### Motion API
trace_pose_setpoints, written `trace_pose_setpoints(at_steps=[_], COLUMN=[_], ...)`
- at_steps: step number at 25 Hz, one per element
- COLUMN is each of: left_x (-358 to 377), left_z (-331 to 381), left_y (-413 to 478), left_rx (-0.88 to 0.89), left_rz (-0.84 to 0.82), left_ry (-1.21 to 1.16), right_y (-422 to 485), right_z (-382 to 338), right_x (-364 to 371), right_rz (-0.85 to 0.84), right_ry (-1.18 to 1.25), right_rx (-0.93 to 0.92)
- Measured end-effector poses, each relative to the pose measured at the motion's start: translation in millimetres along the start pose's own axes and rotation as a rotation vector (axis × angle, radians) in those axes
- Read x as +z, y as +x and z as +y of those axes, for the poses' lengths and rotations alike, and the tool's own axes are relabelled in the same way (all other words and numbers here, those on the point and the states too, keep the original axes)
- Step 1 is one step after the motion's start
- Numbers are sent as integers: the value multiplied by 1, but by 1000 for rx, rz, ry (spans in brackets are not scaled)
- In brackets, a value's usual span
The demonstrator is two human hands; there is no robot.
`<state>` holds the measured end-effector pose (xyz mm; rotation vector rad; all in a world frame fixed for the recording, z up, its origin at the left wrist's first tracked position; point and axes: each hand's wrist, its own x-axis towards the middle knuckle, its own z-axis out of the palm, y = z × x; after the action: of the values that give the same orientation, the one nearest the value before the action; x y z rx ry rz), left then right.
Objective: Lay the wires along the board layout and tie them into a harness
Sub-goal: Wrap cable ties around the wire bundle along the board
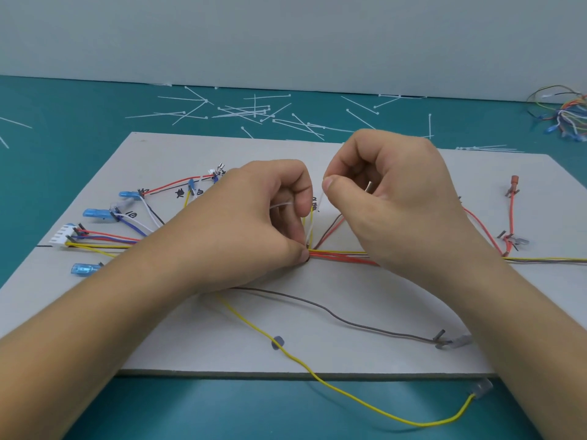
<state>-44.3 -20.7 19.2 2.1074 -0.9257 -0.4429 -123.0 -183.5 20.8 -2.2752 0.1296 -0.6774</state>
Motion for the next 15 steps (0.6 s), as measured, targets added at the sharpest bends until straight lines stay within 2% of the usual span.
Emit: trace_pose_setpoints(at_steps=[5, 8, 12, 13, 15], left_x=[0, 1, 5, 7, 10], left_z=[1, -2, -5, -6, -6], left_y=[-5, -6, -7, -7, -7], left_rx=[16, 64, 127, 145, 173], left_rz=[73, 50, 18, 9, 1], left_ry=[92, 59, 107, 143, 200], right_y=[0, 5, 13, 14, 12], right_z=[-2, -1, 9, 10, 11], right_x=[2, -10, -28, -31, -31], right_rz=[-23, -104, -58, -87, -261], right_ry=[-15, -49, -149, -177, -271], right_rx=[31, 127, 218, 246, 278])
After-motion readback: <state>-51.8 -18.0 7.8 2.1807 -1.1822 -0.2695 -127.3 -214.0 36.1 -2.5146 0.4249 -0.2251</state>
